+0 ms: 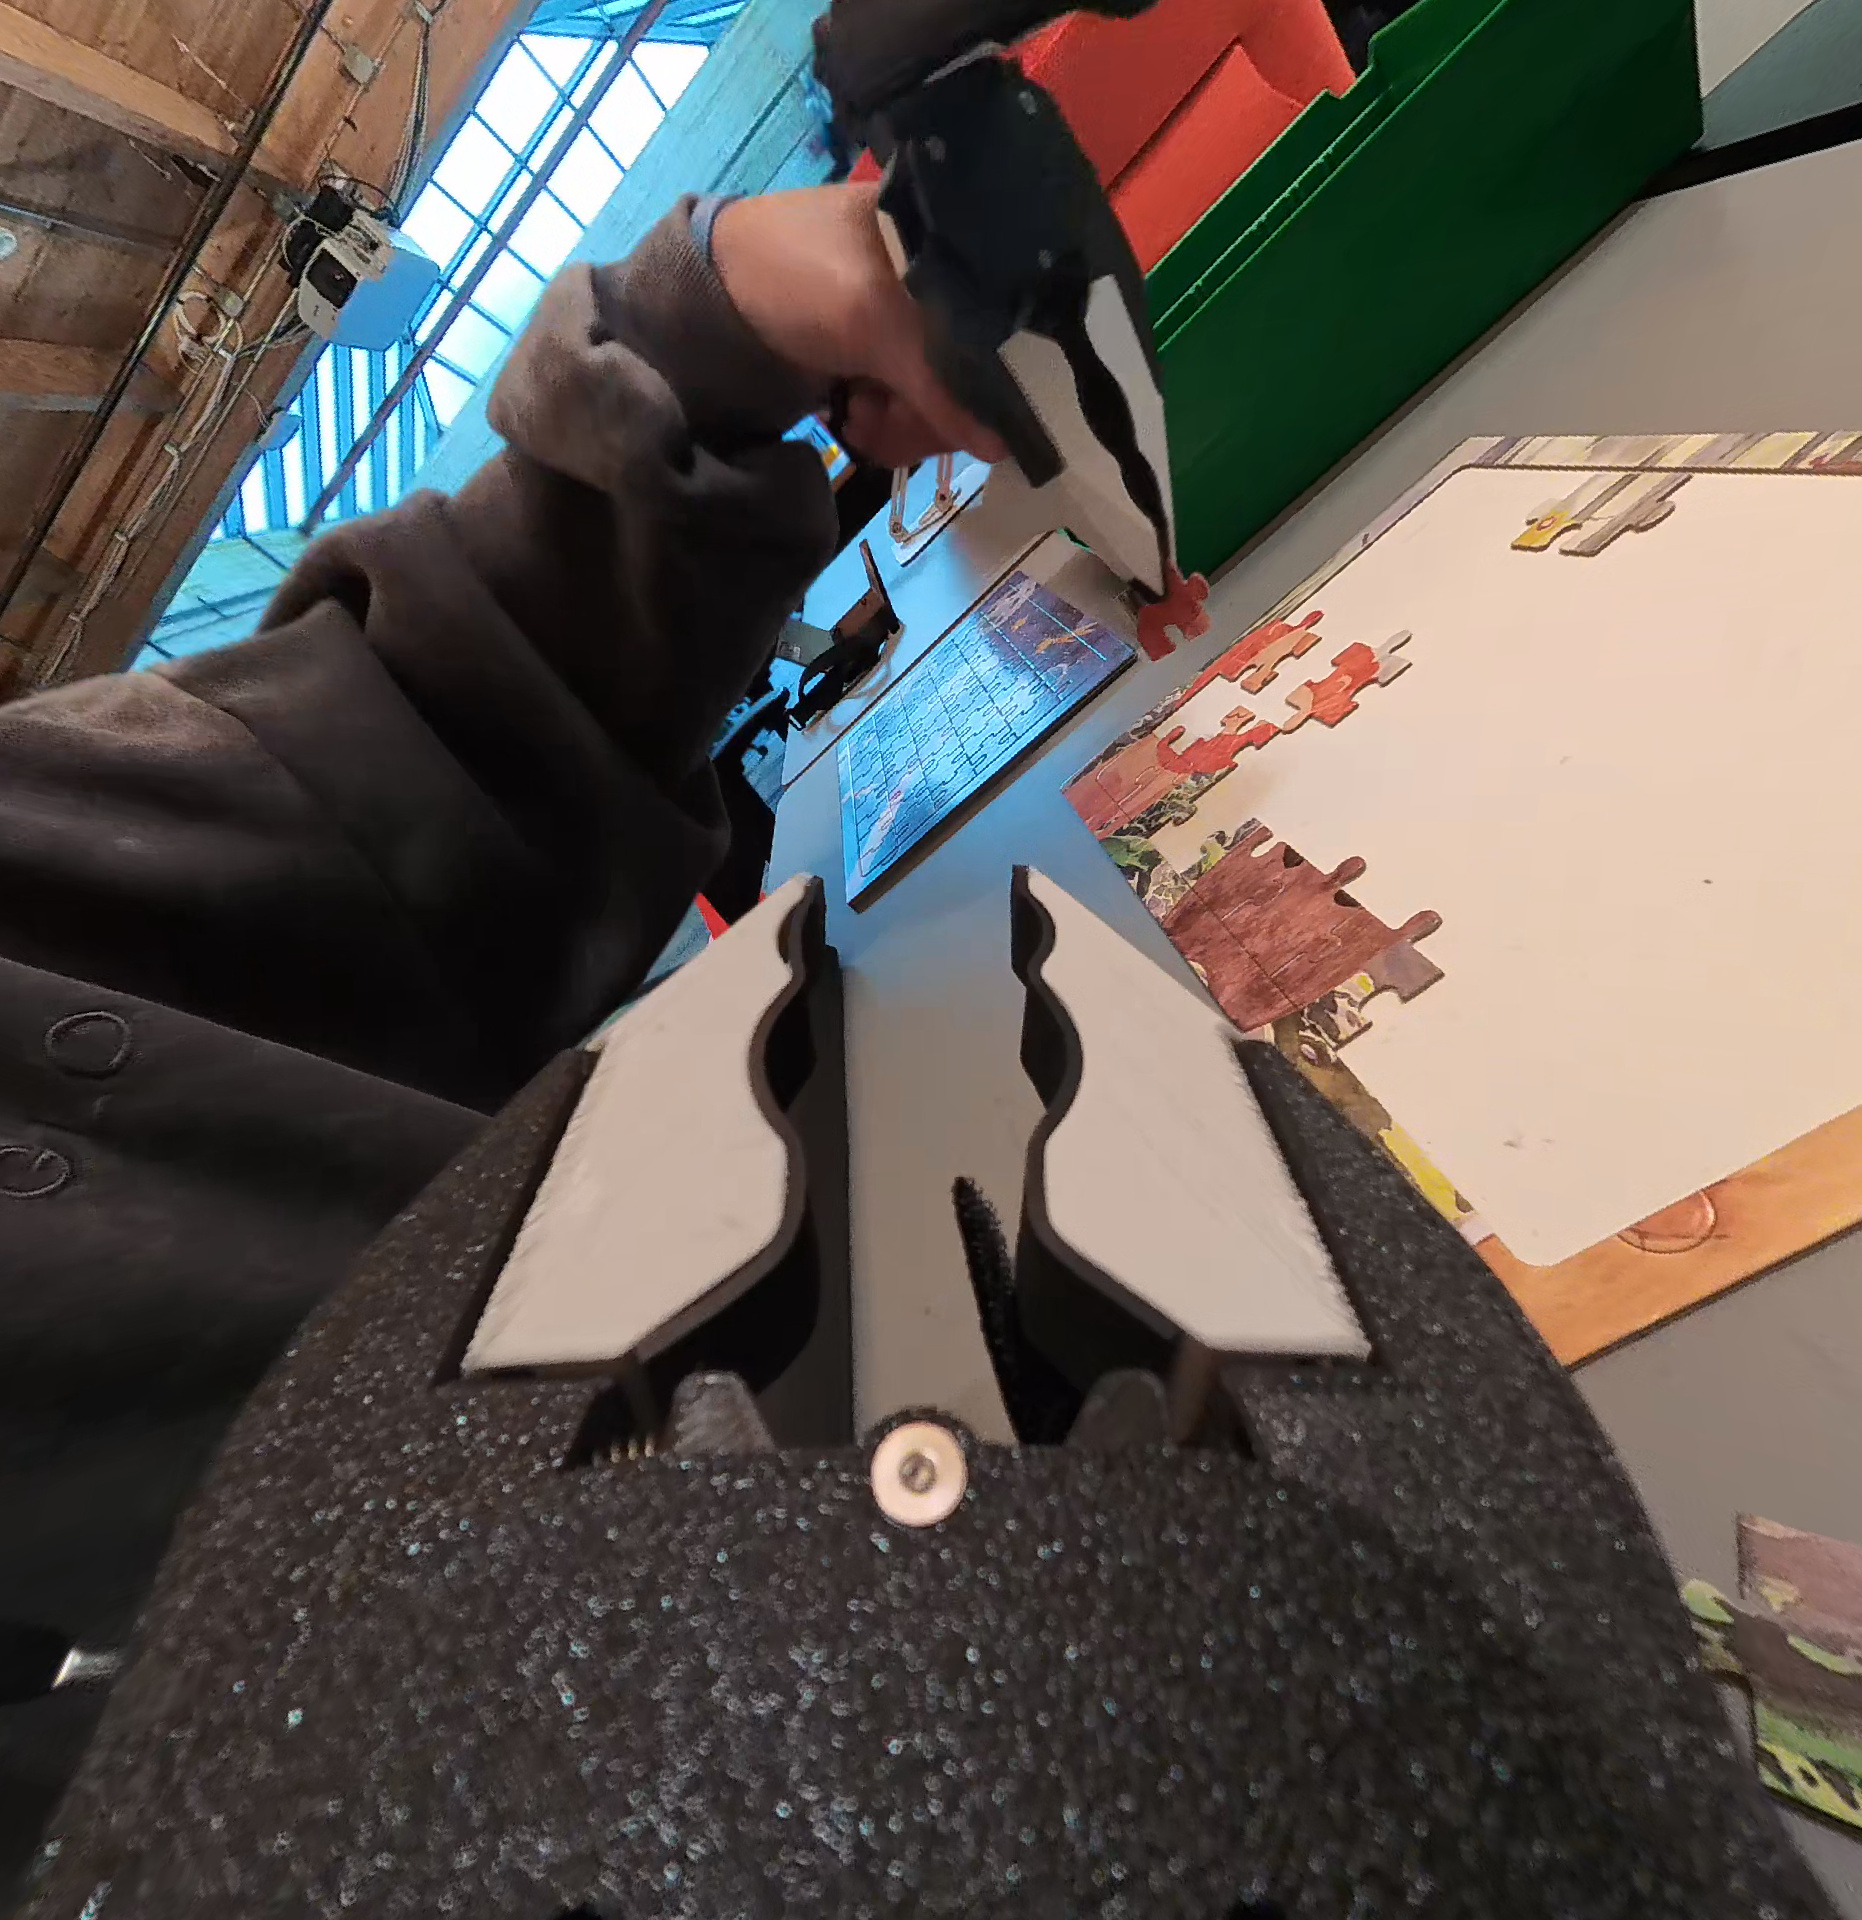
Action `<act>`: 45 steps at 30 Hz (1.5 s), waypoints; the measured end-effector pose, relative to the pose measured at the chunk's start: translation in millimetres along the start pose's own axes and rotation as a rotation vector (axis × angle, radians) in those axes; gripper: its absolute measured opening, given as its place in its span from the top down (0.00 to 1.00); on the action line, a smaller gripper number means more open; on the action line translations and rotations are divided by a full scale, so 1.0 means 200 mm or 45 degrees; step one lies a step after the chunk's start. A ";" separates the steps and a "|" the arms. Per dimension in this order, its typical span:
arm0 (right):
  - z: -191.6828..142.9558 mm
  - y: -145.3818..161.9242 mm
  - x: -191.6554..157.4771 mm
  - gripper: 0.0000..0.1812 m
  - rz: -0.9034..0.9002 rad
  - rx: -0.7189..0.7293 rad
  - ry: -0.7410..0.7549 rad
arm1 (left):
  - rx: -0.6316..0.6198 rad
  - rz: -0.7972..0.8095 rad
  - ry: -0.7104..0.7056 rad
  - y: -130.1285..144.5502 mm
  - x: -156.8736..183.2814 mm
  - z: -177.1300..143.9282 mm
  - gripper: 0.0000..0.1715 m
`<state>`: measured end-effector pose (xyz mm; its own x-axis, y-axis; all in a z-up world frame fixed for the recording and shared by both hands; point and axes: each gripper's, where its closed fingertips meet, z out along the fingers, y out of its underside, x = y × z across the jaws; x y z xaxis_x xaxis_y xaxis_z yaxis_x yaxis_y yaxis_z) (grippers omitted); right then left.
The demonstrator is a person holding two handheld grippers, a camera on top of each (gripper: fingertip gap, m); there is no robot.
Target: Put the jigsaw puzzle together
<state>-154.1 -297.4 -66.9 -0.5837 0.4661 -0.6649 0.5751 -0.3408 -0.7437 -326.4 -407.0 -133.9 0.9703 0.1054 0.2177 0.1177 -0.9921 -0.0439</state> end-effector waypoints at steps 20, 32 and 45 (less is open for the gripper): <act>0.00 0.01 0.01 0.80 0.007 -0.017 0.002 | -0.558 0.354 0.072 0.10 0.02 0.11 0.99; 0.01 0.02 0.01 0.80 0.015 -0.026 0.000 | -0.589 0.405 0.114 0.07 0.04 0.17 0.99; 0.01 0.02 0.01 0.80 0.025 -0.036 -0.005 | -0.618 0.421 0.131 0.07 0.03 0.18 1.00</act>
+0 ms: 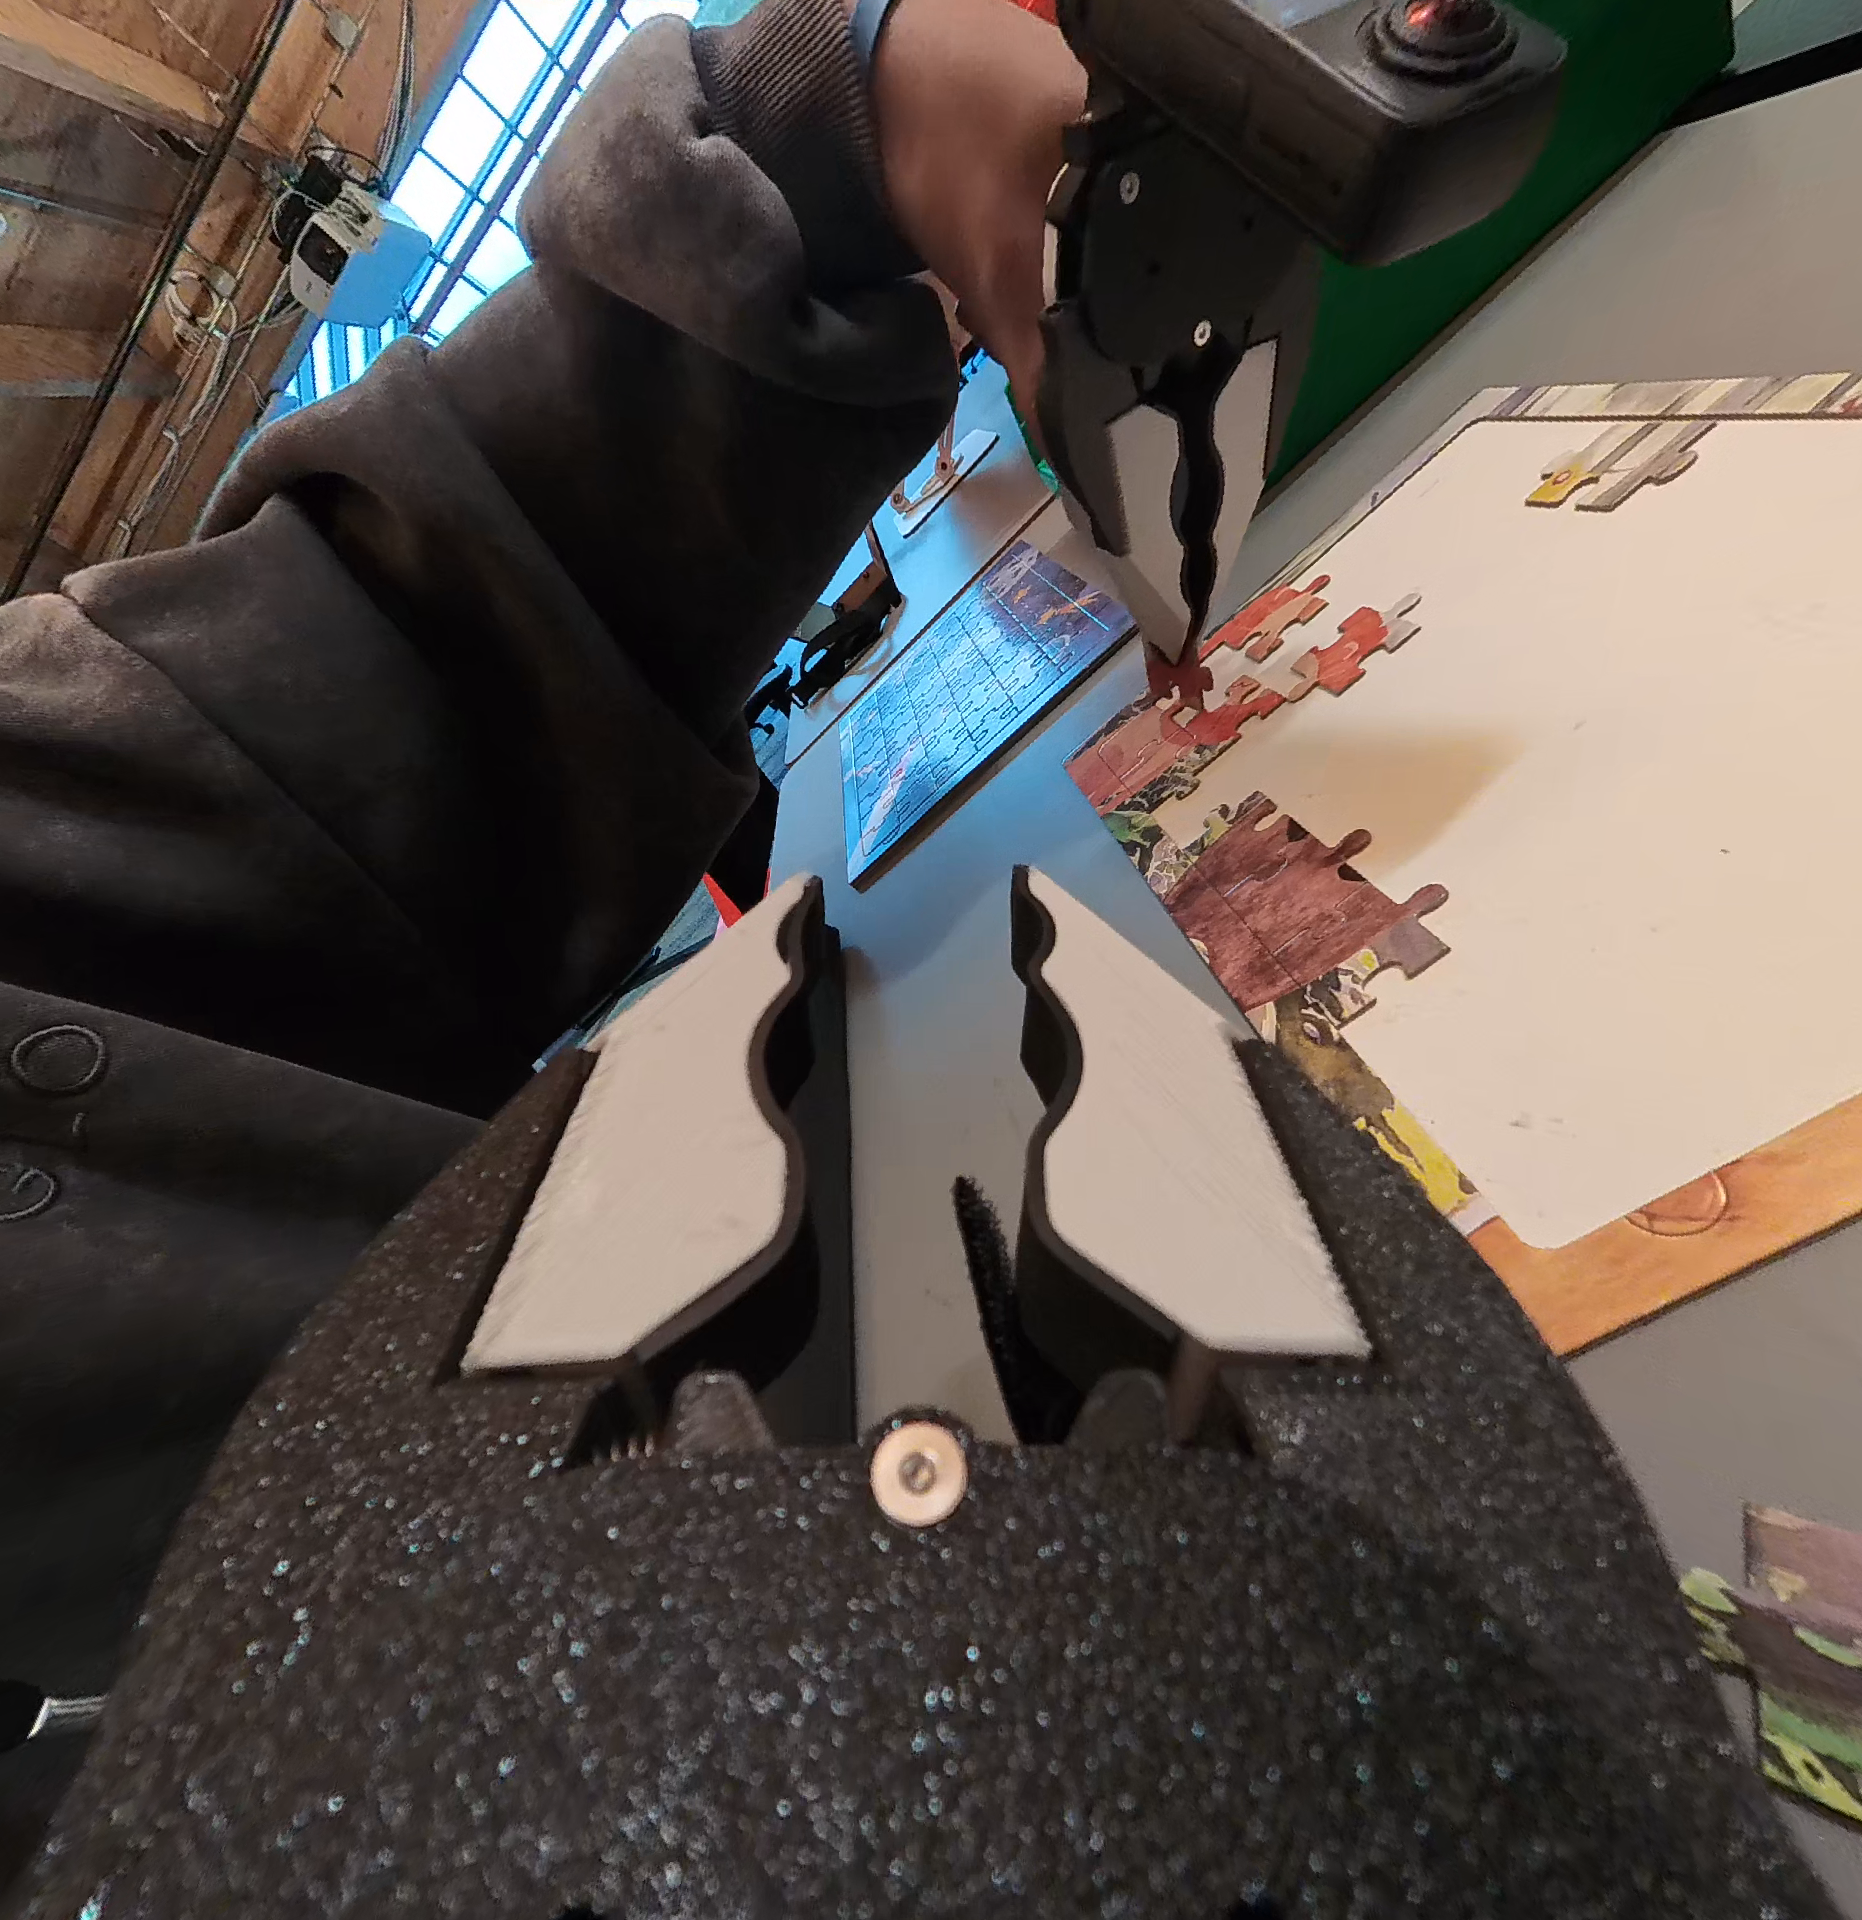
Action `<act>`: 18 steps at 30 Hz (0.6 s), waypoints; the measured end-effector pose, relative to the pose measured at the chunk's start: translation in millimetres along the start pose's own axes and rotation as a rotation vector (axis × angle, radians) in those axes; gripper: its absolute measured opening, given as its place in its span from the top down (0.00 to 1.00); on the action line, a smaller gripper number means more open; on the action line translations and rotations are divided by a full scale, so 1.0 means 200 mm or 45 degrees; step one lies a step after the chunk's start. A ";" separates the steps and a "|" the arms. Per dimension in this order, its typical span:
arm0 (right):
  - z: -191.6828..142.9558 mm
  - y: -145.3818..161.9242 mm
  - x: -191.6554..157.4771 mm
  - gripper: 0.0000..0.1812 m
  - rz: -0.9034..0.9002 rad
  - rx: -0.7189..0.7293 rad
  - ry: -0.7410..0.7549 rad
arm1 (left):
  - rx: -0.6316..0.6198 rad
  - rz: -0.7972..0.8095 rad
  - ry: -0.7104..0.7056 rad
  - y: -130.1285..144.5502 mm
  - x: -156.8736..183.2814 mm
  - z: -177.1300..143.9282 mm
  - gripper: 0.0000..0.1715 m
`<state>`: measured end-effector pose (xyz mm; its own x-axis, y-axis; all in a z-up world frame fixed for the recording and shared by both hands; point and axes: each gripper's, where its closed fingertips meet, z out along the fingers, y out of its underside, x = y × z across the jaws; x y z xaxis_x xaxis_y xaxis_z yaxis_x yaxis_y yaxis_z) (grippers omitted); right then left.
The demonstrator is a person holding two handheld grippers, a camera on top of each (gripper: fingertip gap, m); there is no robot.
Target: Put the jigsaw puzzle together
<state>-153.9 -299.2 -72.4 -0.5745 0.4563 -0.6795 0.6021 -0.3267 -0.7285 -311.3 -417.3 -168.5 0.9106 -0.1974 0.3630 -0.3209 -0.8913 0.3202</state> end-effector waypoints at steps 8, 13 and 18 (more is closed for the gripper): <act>0.01 0.01 0.00 0.80 0.005 -0.010 0.001 | -0.004 -0.049 -0.131 0.04 -0.15 -0.10 0.99; 0.00 0.01 0.01 0.80 0.003 -0.010 0.012 | 0.008 -0.090 -0.175 0.00 -0.27 -0.19 0.99; -0.01 -0.01 0.02 0.80 0.012 0.004 0.014 | -0.020 -0.122 -0.277 -0.03 -0.42 -0.24 1.00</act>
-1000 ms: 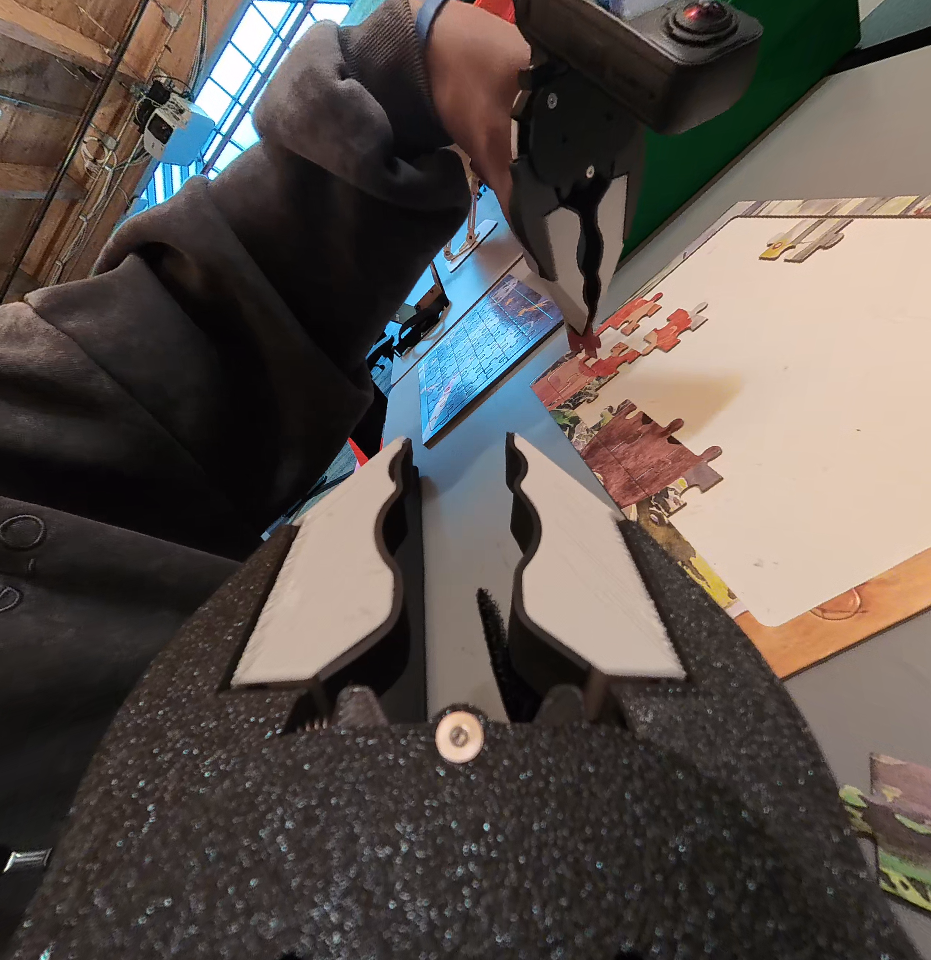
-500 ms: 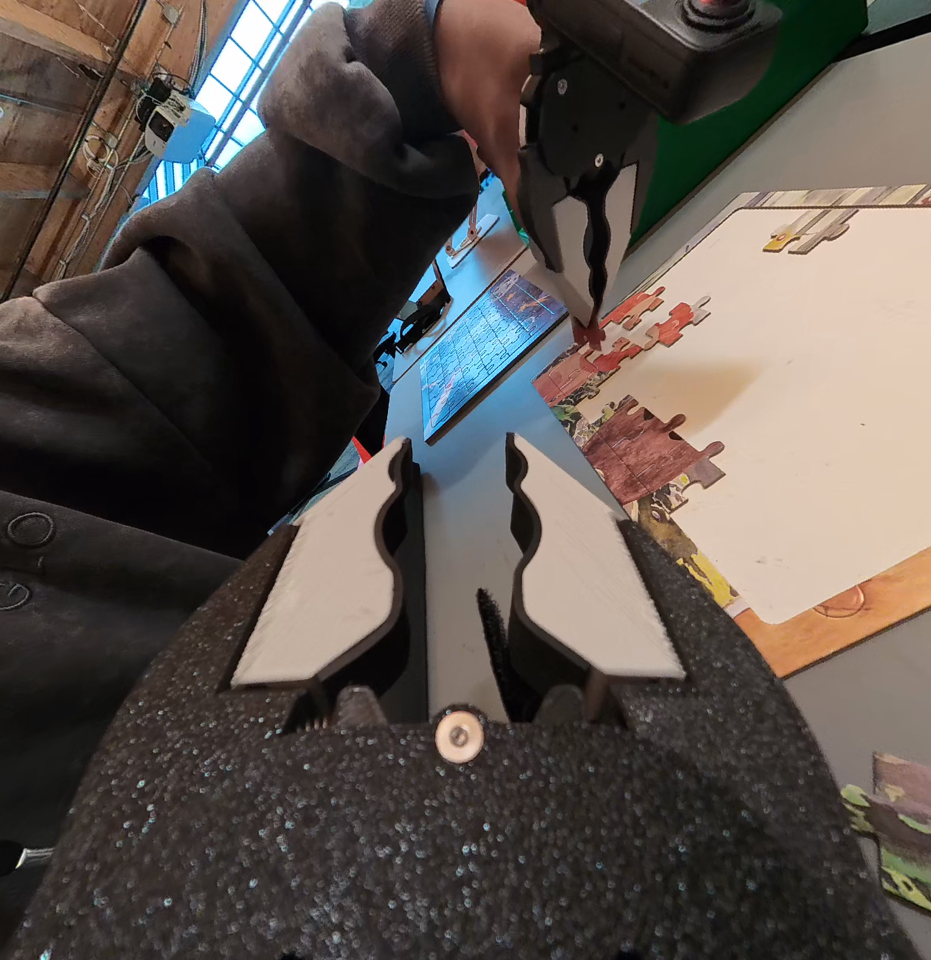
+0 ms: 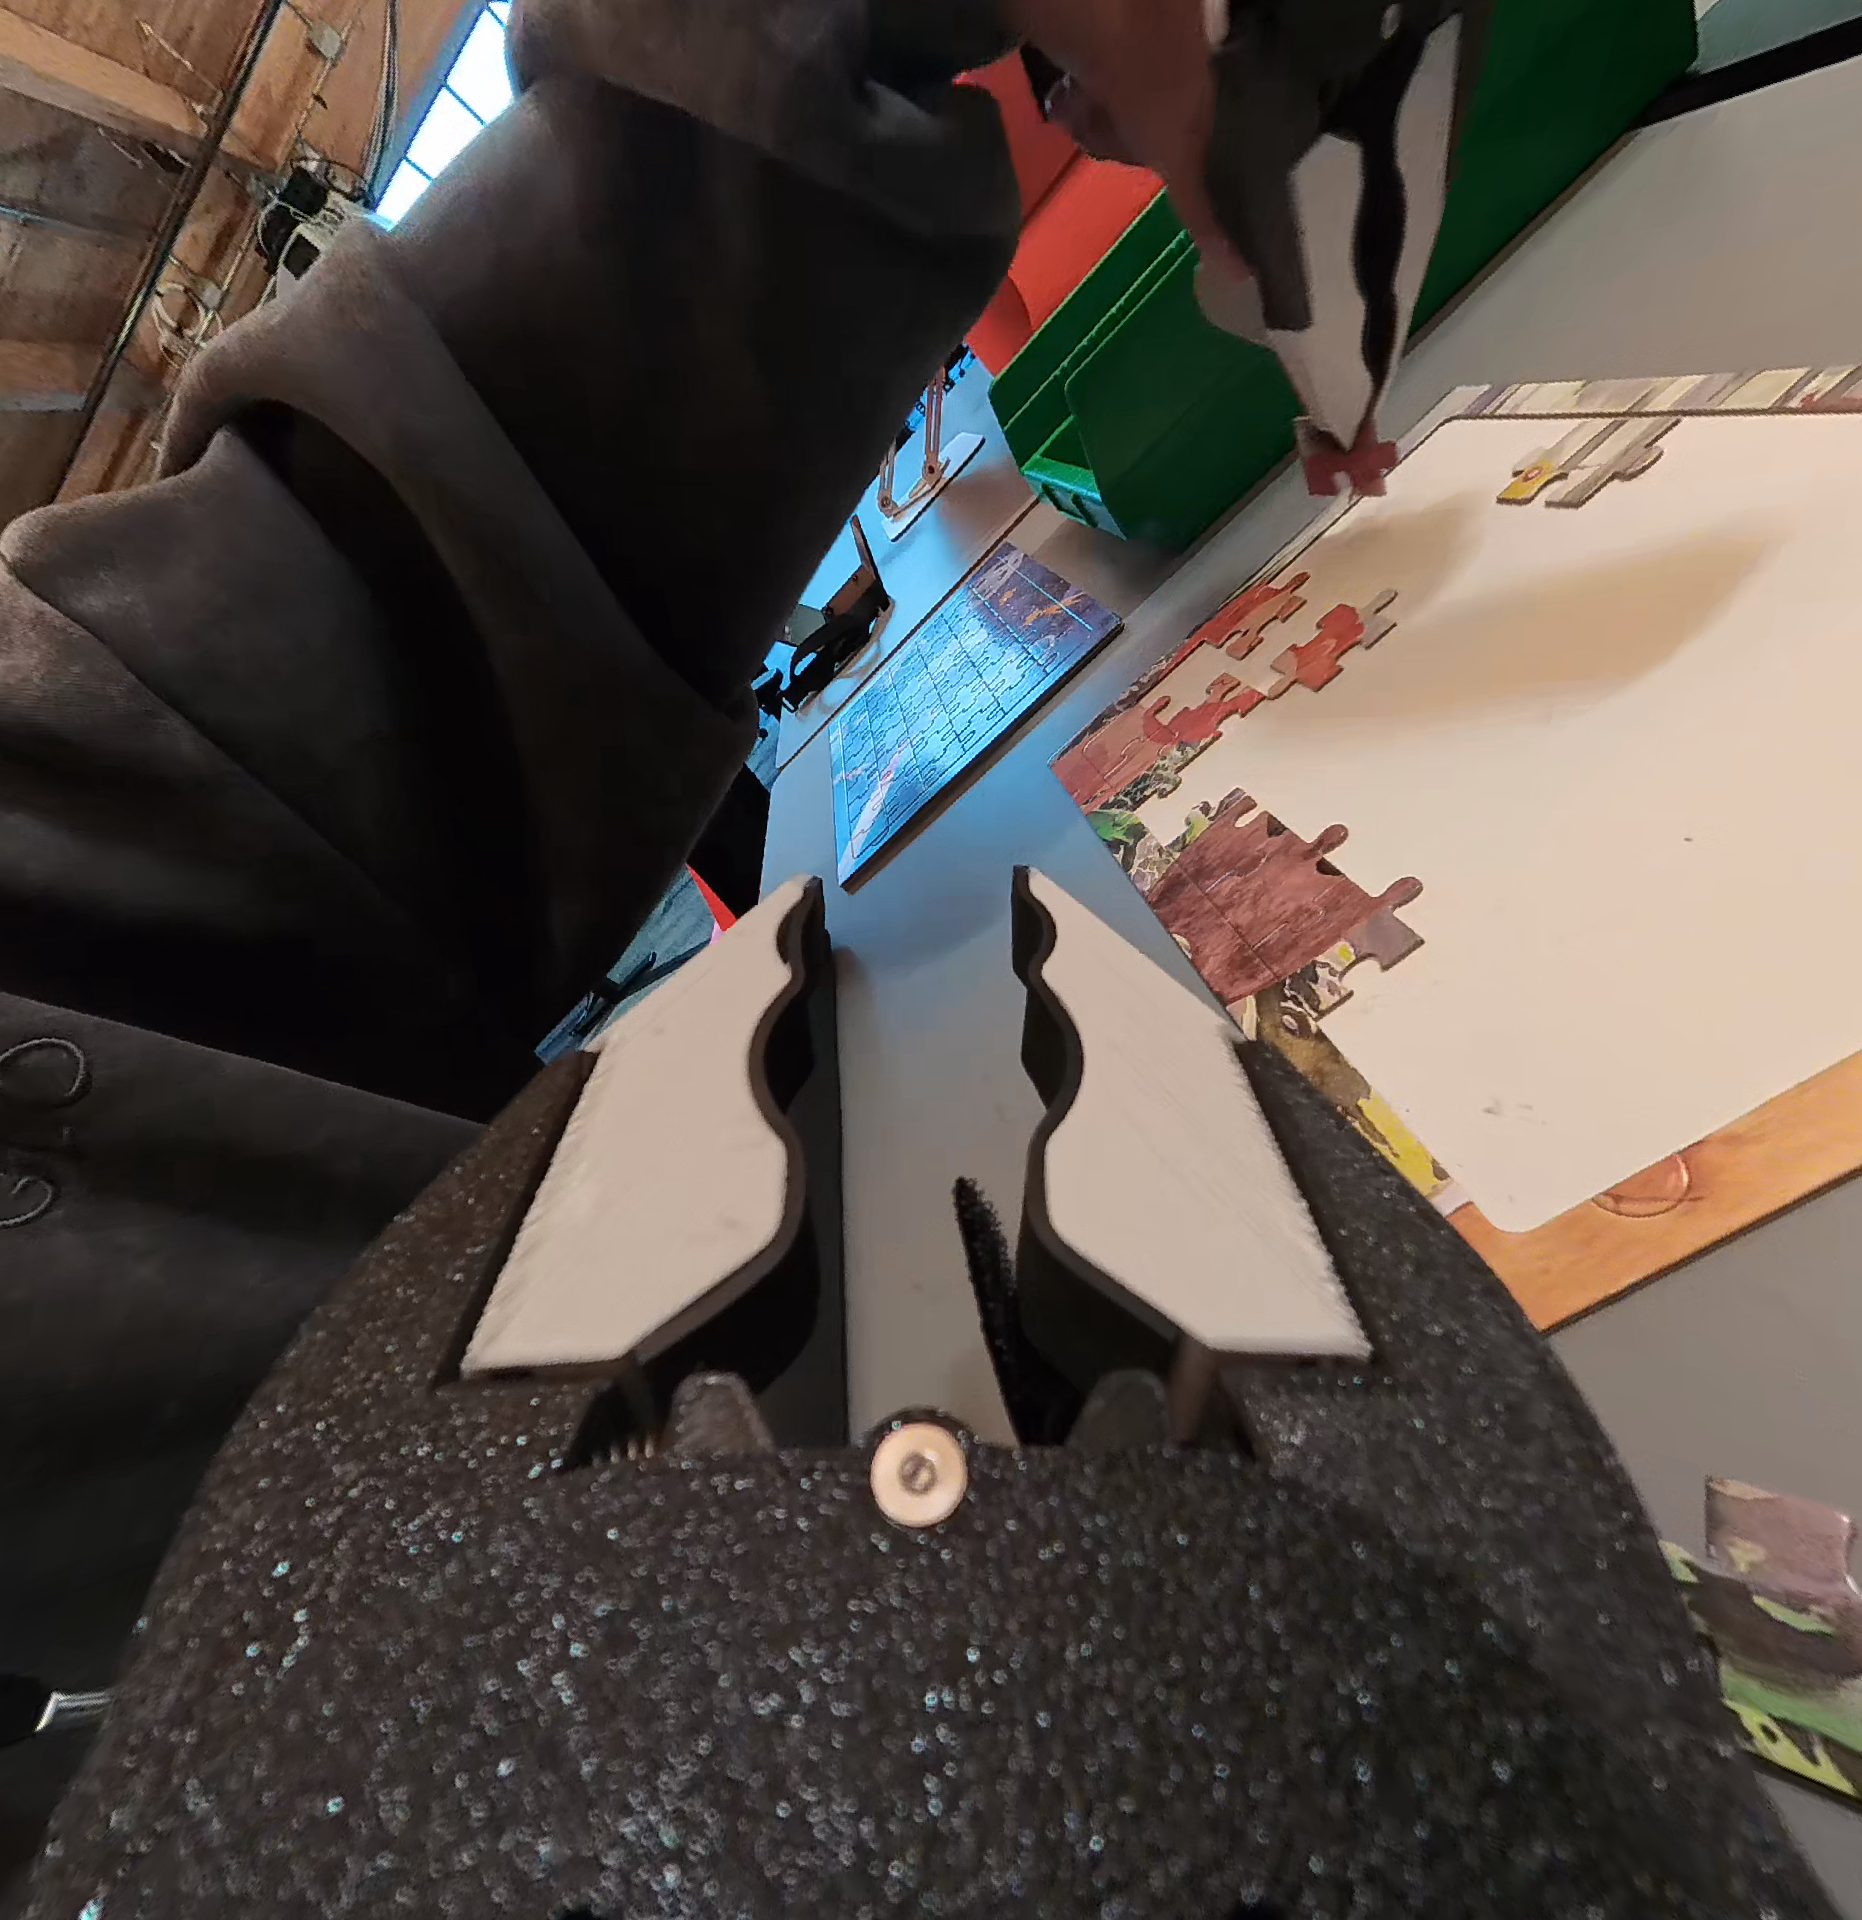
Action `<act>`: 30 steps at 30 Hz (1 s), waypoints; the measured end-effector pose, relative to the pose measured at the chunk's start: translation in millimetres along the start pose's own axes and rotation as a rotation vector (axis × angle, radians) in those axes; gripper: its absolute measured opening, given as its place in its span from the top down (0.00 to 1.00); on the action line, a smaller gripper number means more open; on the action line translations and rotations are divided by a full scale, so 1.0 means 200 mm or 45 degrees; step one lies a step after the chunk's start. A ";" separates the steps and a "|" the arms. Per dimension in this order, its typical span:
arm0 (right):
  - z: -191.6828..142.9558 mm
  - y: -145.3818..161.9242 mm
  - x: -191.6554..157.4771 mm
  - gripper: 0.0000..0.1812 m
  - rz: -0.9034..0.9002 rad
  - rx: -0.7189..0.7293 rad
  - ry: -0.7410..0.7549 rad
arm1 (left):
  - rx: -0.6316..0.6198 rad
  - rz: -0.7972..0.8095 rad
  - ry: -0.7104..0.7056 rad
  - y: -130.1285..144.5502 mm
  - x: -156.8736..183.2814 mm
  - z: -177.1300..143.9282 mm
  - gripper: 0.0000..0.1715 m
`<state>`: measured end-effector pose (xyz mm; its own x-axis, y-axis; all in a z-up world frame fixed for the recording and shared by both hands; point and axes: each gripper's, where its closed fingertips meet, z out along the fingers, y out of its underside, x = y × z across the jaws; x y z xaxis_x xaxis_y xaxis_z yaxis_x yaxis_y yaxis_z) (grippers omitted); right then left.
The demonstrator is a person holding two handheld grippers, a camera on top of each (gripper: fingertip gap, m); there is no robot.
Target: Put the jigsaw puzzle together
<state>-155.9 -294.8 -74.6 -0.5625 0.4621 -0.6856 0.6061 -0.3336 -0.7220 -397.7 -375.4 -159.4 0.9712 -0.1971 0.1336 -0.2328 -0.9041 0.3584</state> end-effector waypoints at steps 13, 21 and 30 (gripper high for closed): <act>0.01 0.01 0.00 0.80 0.011 -0.021 -0.013 | -0.058 0.037 0.037 0.00 0.03 0.03 0.99; 0.01 0.02 0.00 0.80 0.014 -0.025 -0.007 | -0.078 0.059 0.142 0.00 0.12 0.04 0.99; 0.01 0.02 0.00 0.79 0.016 -0.034 -0.013 | -0.105 0.067 0.183 0.01 0.14 0.07 0.99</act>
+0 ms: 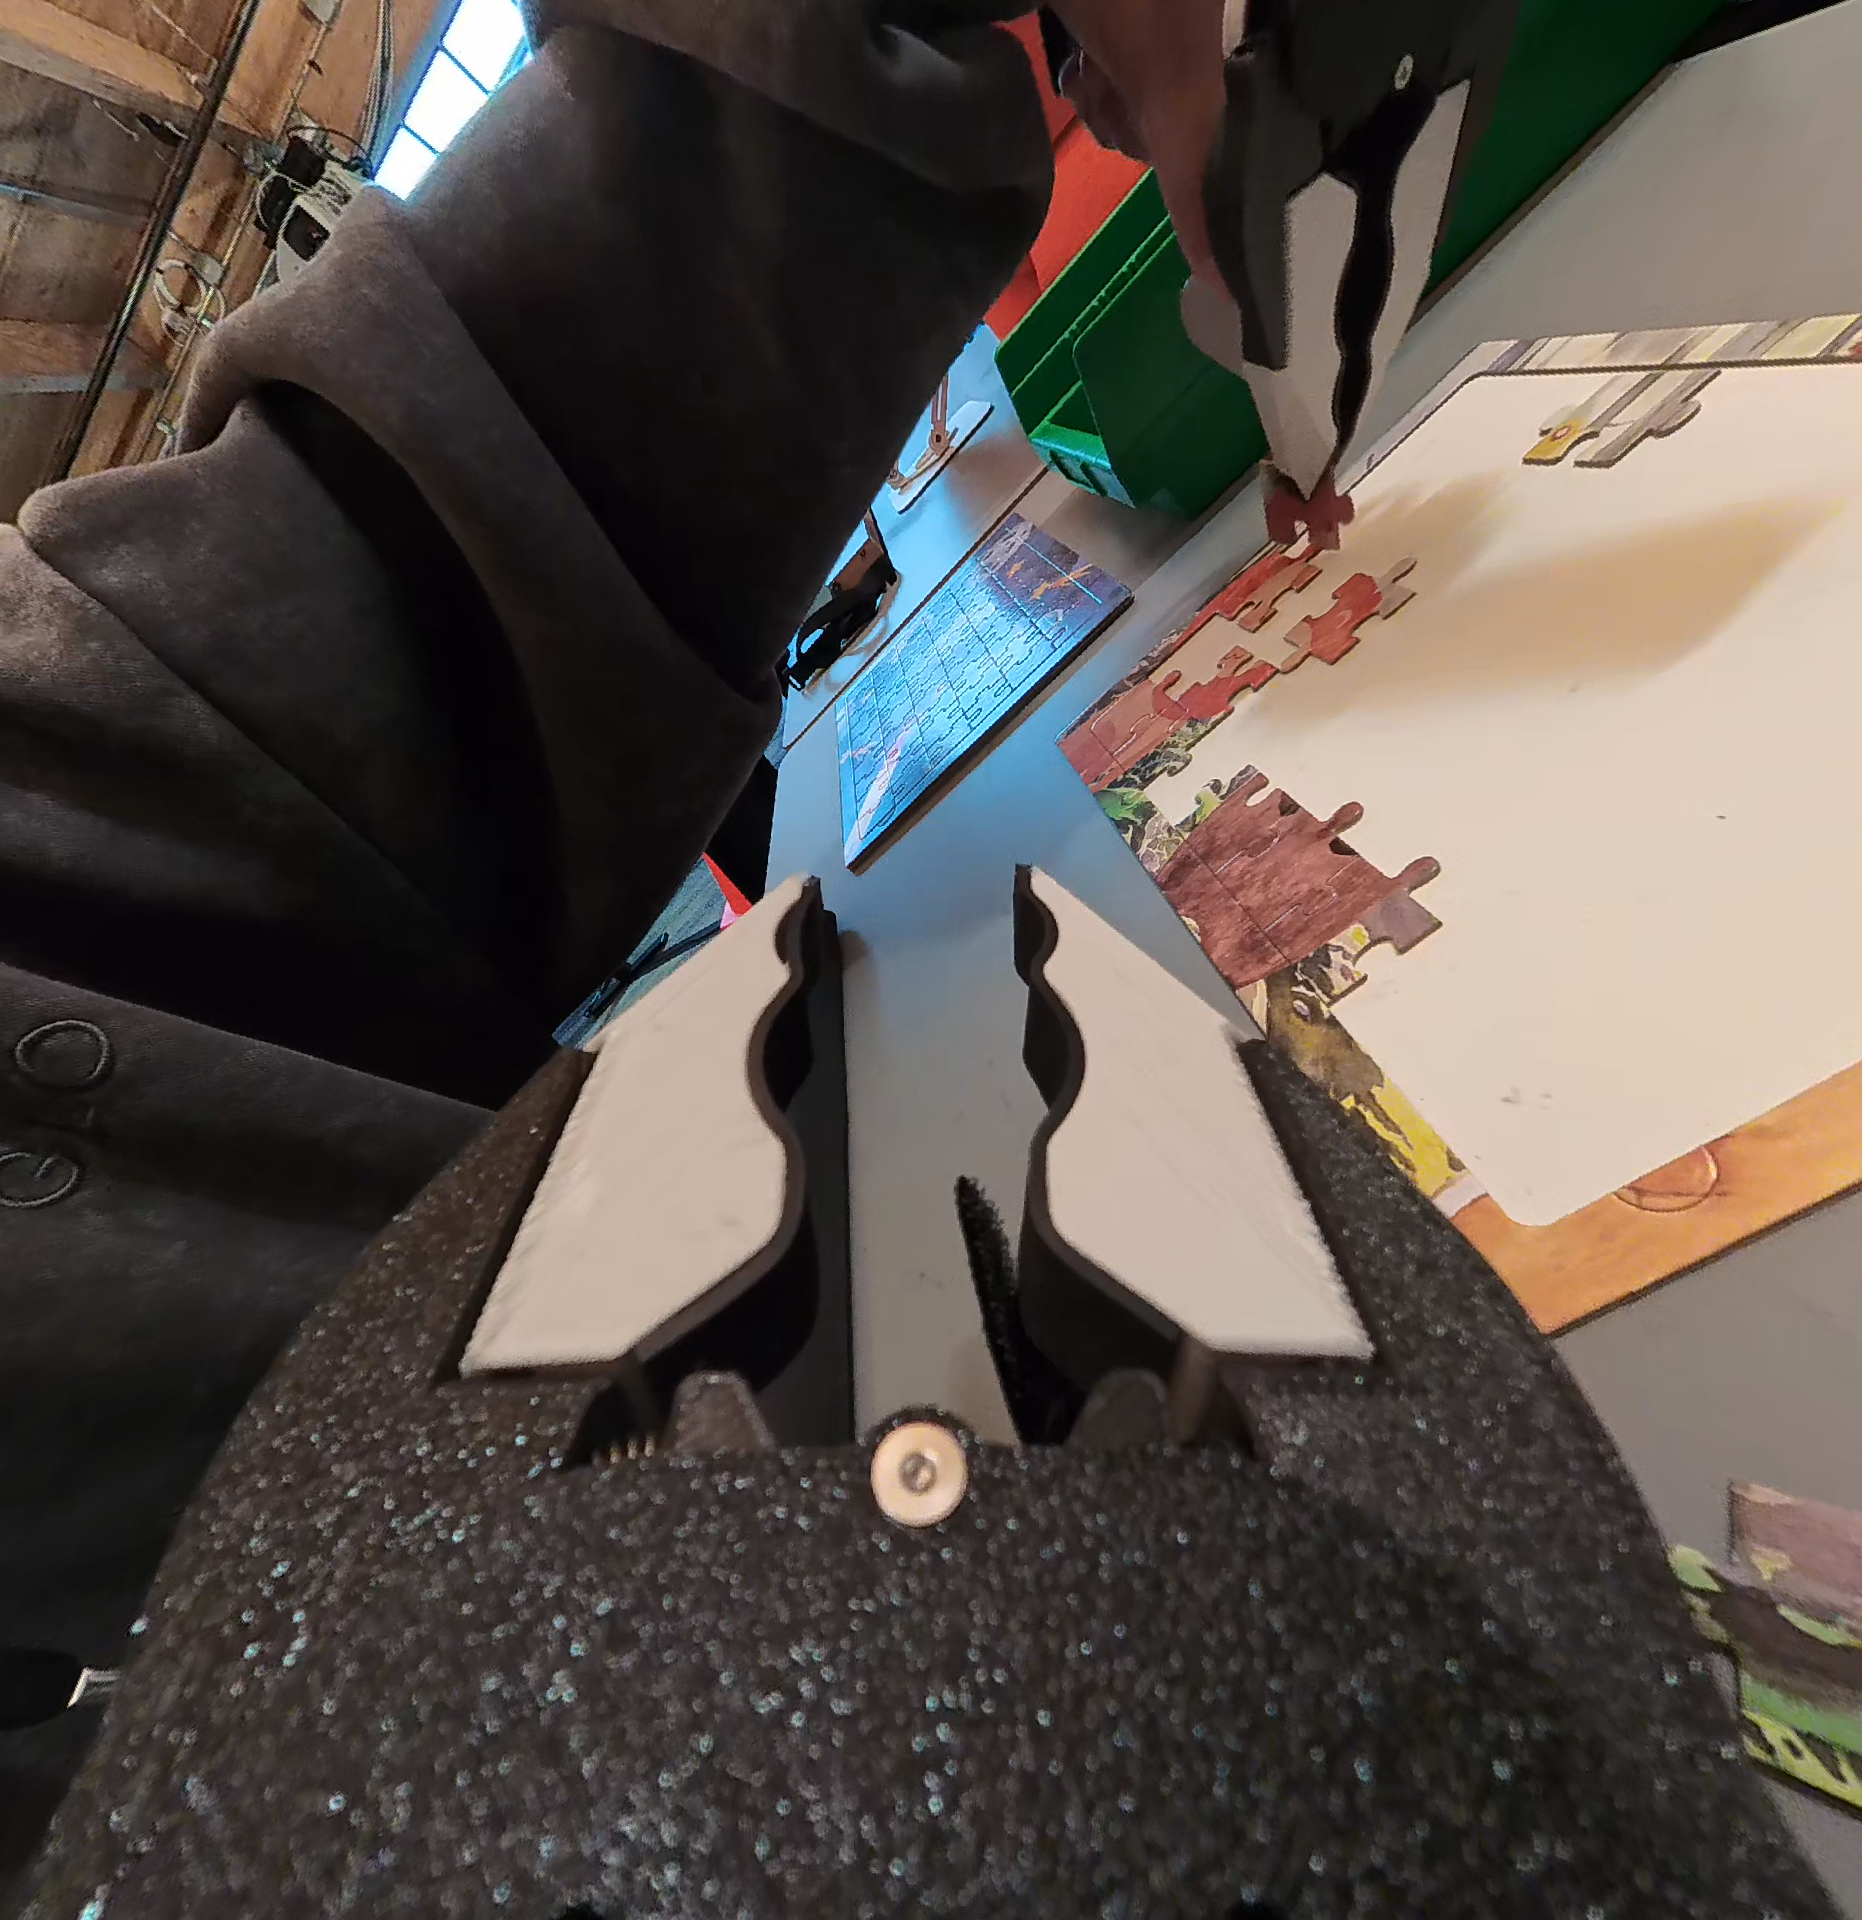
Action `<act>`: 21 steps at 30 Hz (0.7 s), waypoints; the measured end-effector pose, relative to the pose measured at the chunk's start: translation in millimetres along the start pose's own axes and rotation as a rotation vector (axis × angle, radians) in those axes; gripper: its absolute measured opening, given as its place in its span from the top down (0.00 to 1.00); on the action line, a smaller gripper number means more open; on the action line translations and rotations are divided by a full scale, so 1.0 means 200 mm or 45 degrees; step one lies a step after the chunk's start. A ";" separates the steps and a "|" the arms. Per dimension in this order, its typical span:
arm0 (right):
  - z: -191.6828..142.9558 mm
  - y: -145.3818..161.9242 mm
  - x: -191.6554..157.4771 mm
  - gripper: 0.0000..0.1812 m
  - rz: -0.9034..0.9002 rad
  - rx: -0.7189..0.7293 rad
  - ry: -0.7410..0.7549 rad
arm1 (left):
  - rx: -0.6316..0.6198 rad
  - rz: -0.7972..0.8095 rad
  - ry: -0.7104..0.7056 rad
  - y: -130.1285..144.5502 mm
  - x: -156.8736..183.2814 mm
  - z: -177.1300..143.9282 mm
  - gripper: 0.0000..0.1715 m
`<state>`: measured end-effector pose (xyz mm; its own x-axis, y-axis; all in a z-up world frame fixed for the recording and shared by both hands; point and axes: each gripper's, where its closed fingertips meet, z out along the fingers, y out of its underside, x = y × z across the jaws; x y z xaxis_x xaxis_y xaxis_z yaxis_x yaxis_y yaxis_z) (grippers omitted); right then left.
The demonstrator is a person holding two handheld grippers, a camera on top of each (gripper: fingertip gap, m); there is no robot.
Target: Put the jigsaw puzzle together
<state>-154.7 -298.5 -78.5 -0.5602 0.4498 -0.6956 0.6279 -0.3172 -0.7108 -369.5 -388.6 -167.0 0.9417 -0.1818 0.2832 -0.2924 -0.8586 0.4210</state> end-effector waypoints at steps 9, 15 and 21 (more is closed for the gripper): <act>0.00 0.01 0.00 0.80 0.003 -0.010 -0.003 | -0.022 0.024 0.028 0.00 0.01 0.01 0.99; 0.01 0.01 0.00 0.79 0.004 -0.015 -0.006 | -0.042 -0.003 -0.020 -0.01 -0.04 0.02 0.96; 0.01 0.01 0.00 0.79 0.006 -0.017 -0.008 | -0.041 -0.010 -0.079 -0.03 -0.09 0.04 0.93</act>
<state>-153.6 -300.3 -80.3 -0.5607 0.4435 -0.6993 0.6373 -0.3080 -0.7063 -383.3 -383.8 -182.4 0.9522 -0.2053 0.2263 -0.2891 -0.8446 0.4505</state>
